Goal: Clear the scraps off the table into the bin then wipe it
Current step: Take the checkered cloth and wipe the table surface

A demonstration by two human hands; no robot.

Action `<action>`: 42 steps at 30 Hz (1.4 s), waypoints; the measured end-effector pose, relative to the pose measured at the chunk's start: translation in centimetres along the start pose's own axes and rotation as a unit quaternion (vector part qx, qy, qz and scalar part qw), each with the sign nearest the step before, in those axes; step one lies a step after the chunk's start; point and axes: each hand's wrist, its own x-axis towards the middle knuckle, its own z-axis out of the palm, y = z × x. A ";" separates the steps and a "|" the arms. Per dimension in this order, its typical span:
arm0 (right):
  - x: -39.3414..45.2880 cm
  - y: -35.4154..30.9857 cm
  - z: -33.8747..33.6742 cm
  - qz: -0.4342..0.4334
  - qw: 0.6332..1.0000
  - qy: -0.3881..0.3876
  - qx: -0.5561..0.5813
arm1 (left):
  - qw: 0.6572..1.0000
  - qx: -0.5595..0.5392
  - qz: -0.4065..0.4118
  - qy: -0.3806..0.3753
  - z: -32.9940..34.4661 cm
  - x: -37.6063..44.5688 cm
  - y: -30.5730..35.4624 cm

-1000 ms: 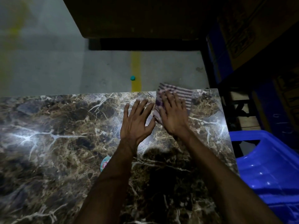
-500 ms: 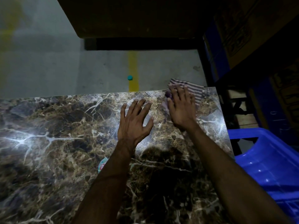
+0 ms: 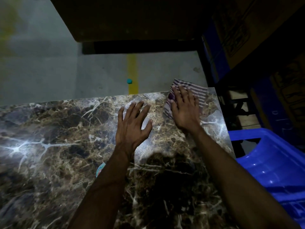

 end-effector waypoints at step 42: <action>-7.2 10.0 -1.5 -0.084 0.996 0.011 -0.010 | 0.996 -0.026 -0.089 -0.001 2.4 1.1 8.5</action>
